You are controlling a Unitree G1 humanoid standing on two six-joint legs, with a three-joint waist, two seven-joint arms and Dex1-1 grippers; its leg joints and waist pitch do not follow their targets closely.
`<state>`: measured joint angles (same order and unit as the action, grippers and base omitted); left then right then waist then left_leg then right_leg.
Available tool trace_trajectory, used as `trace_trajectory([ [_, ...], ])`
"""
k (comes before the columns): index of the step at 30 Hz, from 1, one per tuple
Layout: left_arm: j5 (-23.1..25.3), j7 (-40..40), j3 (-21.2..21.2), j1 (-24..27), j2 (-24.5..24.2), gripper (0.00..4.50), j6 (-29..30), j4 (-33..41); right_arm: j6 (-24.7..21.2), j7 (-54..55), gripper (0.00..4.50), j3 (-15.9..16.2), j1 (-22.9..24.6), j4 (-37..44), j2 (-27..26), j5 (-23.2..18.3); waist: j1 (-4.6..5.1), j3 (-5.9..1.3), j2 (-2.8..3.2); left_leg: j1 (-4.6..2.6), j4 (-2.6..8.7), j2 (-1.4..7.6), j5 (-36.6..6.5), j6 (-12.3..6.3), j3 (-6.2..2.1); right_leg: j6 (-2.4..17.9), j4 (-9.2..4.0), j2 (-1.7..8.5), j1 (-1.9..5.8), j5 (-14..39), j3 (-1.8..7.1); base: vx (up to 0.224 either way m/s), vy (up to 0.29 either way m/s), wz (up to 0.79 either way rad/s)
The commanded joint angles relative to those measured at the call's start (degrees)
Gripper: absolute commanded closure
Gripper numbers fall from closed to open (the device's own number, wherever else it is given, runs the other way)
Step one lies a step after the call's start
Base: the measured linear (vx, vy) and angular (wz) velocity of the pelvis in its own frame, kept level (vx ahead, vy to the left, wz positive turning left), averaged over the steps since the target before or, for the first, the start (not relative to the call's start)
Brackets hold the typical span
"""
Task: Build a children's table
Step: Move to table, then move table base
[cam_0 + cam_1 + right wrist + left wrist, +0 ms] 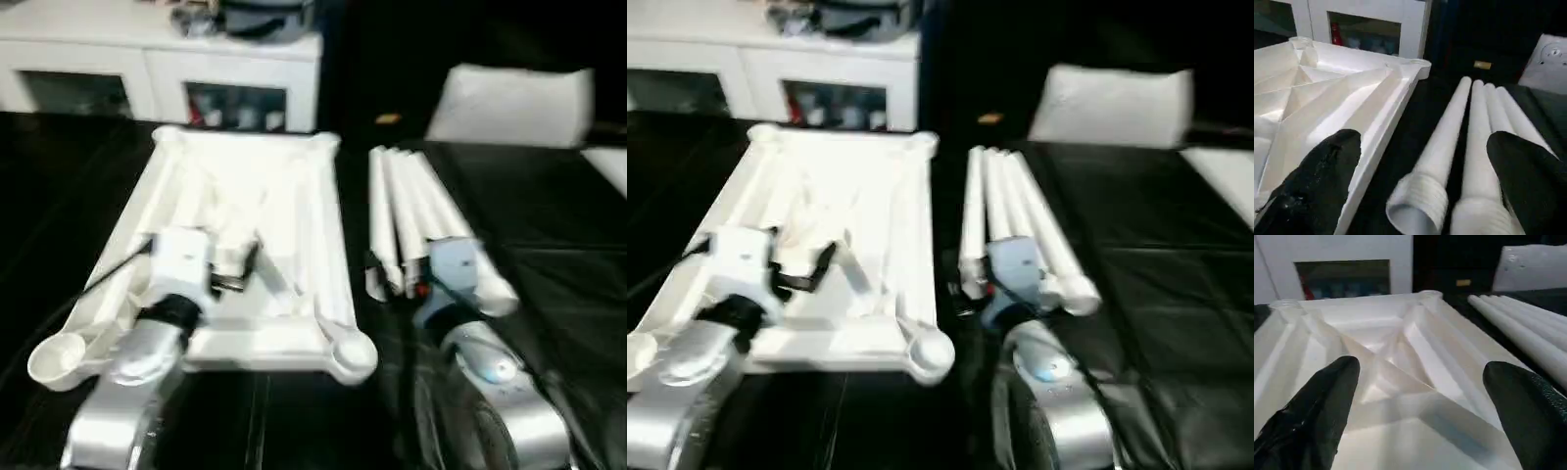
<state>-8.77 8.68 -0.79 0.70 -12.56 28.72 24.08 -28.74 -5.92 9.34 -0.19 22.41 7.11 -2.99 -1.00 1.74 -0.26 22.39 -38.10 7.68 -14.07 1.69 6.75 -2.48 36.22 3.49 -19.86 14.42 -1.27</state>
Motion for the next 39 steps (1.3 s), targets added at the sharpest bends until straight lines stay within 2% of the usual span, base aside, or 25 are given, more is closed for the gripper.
trace_trajectory([
  [1, -0.8, 1.4, -0.9, 0.0, -0.1, 0.04, 0.9, 1.8, -0.2, -1.1, 0.0, -1.0, -0.7, 0.7, 0.6, -1.1, -0.23, -0.83, -0.12, -1.52, 6.83, 2.9, -23.6, 5.46, -1.31, 3.0, -7.51, 6.37, -0.63, 31.9, 3.09, -0.114, -0.067, -0.05],
  [2, -1.2, 2.7, -1.4, -0.1, -1.1, 0.04, 1.5, 2.1, -0.1, -3.2, 0.0, -1.3, -0.8, 1.1, 0.9, -2.4, -0.2, -0.86, -0.55, -2.07, 6.21, 3.16, -21.3, 4.32, -1.43, 2.4, -8.62, 6.76, -1.29, 41.3, 3.19, -0.106, -0.078, -0.05],
  [3, -1.3, 3.5, -1.7, -0.1, -1.8, 0.04, 1.6, 2.2, 0.4, -3.6, 0.0, -1.1, -0.9, 1.1, 1.2, -2.3, -0.2, -0.86, -0.55, -2.07, 6.21, 3.16, -21.3, 4.32, -1.43, 2.4, -8.62, 6.76, -1.29, 41.3, 3.19, -0.106, -0.078, -0.05],
  [4, -1.3, 4.1, -1.8, -0.1, -2.3, 0.04, 1.6, 2.2, 0.7, -3.9, 0.0, -1.1, -1.0, 1.1, 1.4, -2.2, 0.05, -1.03, -0.48, -1.45, 7.13, 3.47, -19.6, 4.22, -1.59, 3.3, -8.16, 5.71, -0.96, 38.8, 2.59, -0.095, -0.057, -0.06],
  [5, -1.5, 6.0, -2.3, -0.1, -3.6, 0.04, 1.4, 2.3, 0.1, -4.1, 0.0, -0.5, -1.1, 1.0, 2.9, -0.5, 0.13, -1.18, -0.14, -0.72, 8.16, 3.78, -18.7, 4.31, -1.65, 4.2, -7.21, 4.77, -0.51, 31.9, 2.15, -0.063, -0.036, -0.12],
  [6, -1.6, 7.2, -2.7, -0.1, -4.4, 0.04, 1.4, 2.3, 0.0, -4.3, 0.0, -0.4, -1.1, 1.0, 3.5, -0.1, 0.07, -1.34, -0.05, -0.5, 8.45, 3.87, -17.7, 4.29, -1.68, 4.6, -6.81, 4.43, -0.3, 28.2, 2.07, -0.063, -0.036, -0.12],
  [7, -1.8, 10.4, -4.1, 0.0, -6.8, 0.04, 1.4, 2.5, -1.9, -4.8, 0.0, -0.3, -1.2, 1.4, 4.8, 0.5, 0.04, -1.12, 0.24, -0.71, 8.68, 4.01, -18.5, 4.28, -1.56, 5.4, -6.5, 4.03, -0.69, 23.9, 2.18, 0.0, 0.0, 0.0],
  [8, -2.3, 14.3, -5.6, 0.3, -9.4, 0.04, 1.4, 2.8, -4.1, -7.5, 0.0, -0.4, -0.9, 2.1, 6.3, -1.6, 0.02, -0.79, 0.11, -1.07, 8.71, 3.95, -20.8, 4.28, -1.37, 5.8, -6.55, 3.97, -1.04, 24.6, 2.38, 0.0, 0.0, 0.0],
  [10, -3.1, 17.8, -6.9, 0.7, -11.8, 0.04, 1.6, 3.0, -5.3, -11.0, 0.0, -0.3, -0.3, 2.9, 8.5, -3.8, -0.03, -0.61, 0.1, -1.34, 8.58, 4.0, -23.0, 4.34, -1.46, 5.8, -6.78, 4.44, -1.16, 28.0, 2.51, 0.0, 0.0, 0.0],
  [11, -3.6, 19.8, -7.5, 0.8, -13.2, 0.04, 1.8, 3.0, -6.4, -12.5, 0.0, -0.6, -0.1, 3.4, 9.2, -5.4, 0.04, -0.63, 0.39, -1.3, 8.6, 4.04, -23.1, 4.6, -1.54, 6.2, -6.82, 4.58, -1.25, 28.7, 2.47, 0.0, 0.0, 0.0],
  [15, -4.4, 27.7, -9.6, 0.2, -18.6, 0.3, 0.9, 1.7, -7.7, -17.3, 0.0, -1.0, 0.4, 4.7, 12.4, -7.8, -0.17, -0.58, 0.41, -1.53, 8.61, 4.17, -23.4, 4.41, -1.55, 6.8, -6.79, 4.56, -1.56, 28.0, 2.67, 0.0, 0.0, 0.0],
  [18, -6.2, 33.1, -9.9, -1.6, -20.8, 0.63, -0.8, -0.8, -8.2, -19.7, 0.0, 0.1, 0.2, 5.5, 15.1, -7.8, -0.52, -0.69, 0.58, -1.64, 8.78, 4.25, -21.6, 4.44, -1.15, 7.9, -6.38, 4.4, -1.41, 24.2, 2.79, 0.0, 0.0, 0.0],
  [19, -6.4, 36.0, -10.3, -2.7, -21.8, 0.63, -3.2, -2.5, -8.7, -20.6, 0.0, 0.2, 0.0, 5.9, 15.9, -8.3, -0.63, -0.73, 0.25, -1.7, 8.73, 4.3, -20.9, 4.31, -1.01, 8.1, -6.39, 4.41, -1.47, 23.7, 2.85, 0.0, 0.0, 0.0],
  [22, -6.5, 39.3, -11.6, -4.1, -23.5, 0.85, -2.2, -4.0, -10.2, -22.4, 0.0, 0.2, 0.0, 7.1, 16.8, -9.9, -1.19, -0.94, 0.57, -1.83, 8.79, 4.43, -17.9, 3.88, -0.67, 8.8, -5.87, 4.37, -1.28, 19.9, 2.98, 0.0, 0.0, 0.0],
  [24, -5.4, 43.4, -14.4, -7.0, -26.3, 1.03, -0.7, -6.8, -10.2, -21.2, 0.0, -1.0, -0.1, 7.9, 16.2, -10.4, -1.21, -1.06, 0.33, -1.85, 8.78, 4.43, -16.3, 3.59, -0.31, 8.9, -5.57, 4.27, -1.26, 18.2, 2.99, 0.0, 0.0, 0.0],
  [26, -3.8, 43.9, -15.8, -8.4, -26.9, 1.13, -0.5, -8.3, -12.2, -20.8, 0.0, -2.1, -0.5, 8.1, 15.4, -12.0, -1.1, -1.08, 0.58, -1.64, 8.98, 4.49, -16.6, 4.02, -0.33, 9.4, -5.44, 4.38, -1.1, 18.1, 2.91, 0.0, 0.0, 0.0],
  [27, -3.1, 44.6, -16.6, -9.4, -27.2, 1.2, -0.4, -9.4, -13.0, -21.6, 0.0, -1.8, -0.7, 8.5, 15.9, -12.5, -1.28, -1.16, 1.22, -1.86, 8.98, 4.52, -17.5, 4.37, -0.42, 9.6, -5.3, 4.38, -1.22, 17.7, 2.86, 0.0, 0.0, 0.0],
  [28, -2.6, 45.1, -17.1, -10.2, -27.3, 1.2, -0.3, -10.2, -13.3, -22.2, 0.0, -1.3, -0.8, 8.9, 16.4, -12.6, -1.08, -1.17, 0.85, -1.92, 8.9, 4.51, -18.4, 4.69, -0.29, 9.7, -5.25, 4.08, -1.33, 16.6, 2.85, 0.0, 0.0, 0.0],
  [29, -2.1, 46.3, -17.6, -11.5, -27.5, 1.5, -1.0, -11.8, -13.3, -23.1, 0.0, -0.1, -0.7, 9.5, 17.9, -11.7, -1.12, -1.27, 1.02, -1.86, 8.93, 4.52, -18.2, 4.8, -0.34, 9.9, -5.12, 4.13, -1.14, 15.7, 2.85, 0.0, 0.0, 0.0],
  [31, -1.4, 46.8, -18.2, -12.9, -27.3, 1.5, -1.6, -13.3, -14.3, -25.3, 0.0, 0.3, -0.3, 10.6, 19.5, -13.0, -1.08, -1.52, 0.79, -1.55, 8.77, 4.51, -14.8, 4.26, -0.14, 10.4, -4.72, 4.02, -0.61, 10.1, 2.82, 0.027, 0.0, -0.02],
  [32, -0.9, 47.0, -18.6, -13.9, -27.2, 1.55, -2.3, -14.5, -15.4, -26.3, 0.0, 0.3, -0.1, 11.2, 20.0, -14.1, -1.18, -1.81, 1.02, -1.51, 8.36, 4.53, -10.6, 3.17, 0.04, 11.7, -4.3, 4.15, -0.28, 4.1, 2.8, 0.059, -0.006, -0.03],
  [33, -0.5, 47.4, -19.2, -14.4, -27.4, 1.67, -2.7, -15.2, -15.9, -27.1, 0.0, 0.7, 0.1, 11.8, 20.9, -14.3, -1.18, -1.92, 1.55, -1.38, 8.25, 4.46, -9.2, 3.03, -0.02, 12.2, -4.02, 4.13, -0.03, 1.9, 2.75, 0.059, -0.006, -0.03],
  [34, -0.2, 47.6, -19.7, -14.9, -27.4, 1.81, -2.7, -15.8, -16.4, -27.4, 0.0, 1.1, 0.3, 12.2, 21.6, -14.3, -1.23, -2.08, 1.23, -1.48, 8.02, 4.53, -6.7, 2.54, 0.12, 12.7, -3.78, 3.92, 0.15, -2.6, 2.61, 0.06, -0.006, -0.03],
  [36, 0.1, 48.2, -20.3, -15.3, -27.5, 2.01, -2.6, -16.5, -17.1, -27.9, 0.0, 1.5, 0.7, 12.9, 22.7, -14.5, -1.34, -2.23, 1.23, -1.4, 7.65, 4.39, -3.7, 1.45, 0.32, 13.8, -3.39, 4.04, 0.5, -7.6, 2.57, 0.056, -0.001, -0.02],
  [39, 0.1, 49.2, -20.7, -15.6, -27.4, 2.2, -2.1, -17.1, -16.9, -28.2, 0.0, 1.8, 0.9, 13.6, 23.9, -14.2, -1.36, -2.15, 1.35, -1.53, 7.6, 4.47, -3.6, 0.72, 0.49, 14.7, -3.46, 4.06, 0.61, -7.6, 2.54, 0.0, 0.0, 0.0],
])
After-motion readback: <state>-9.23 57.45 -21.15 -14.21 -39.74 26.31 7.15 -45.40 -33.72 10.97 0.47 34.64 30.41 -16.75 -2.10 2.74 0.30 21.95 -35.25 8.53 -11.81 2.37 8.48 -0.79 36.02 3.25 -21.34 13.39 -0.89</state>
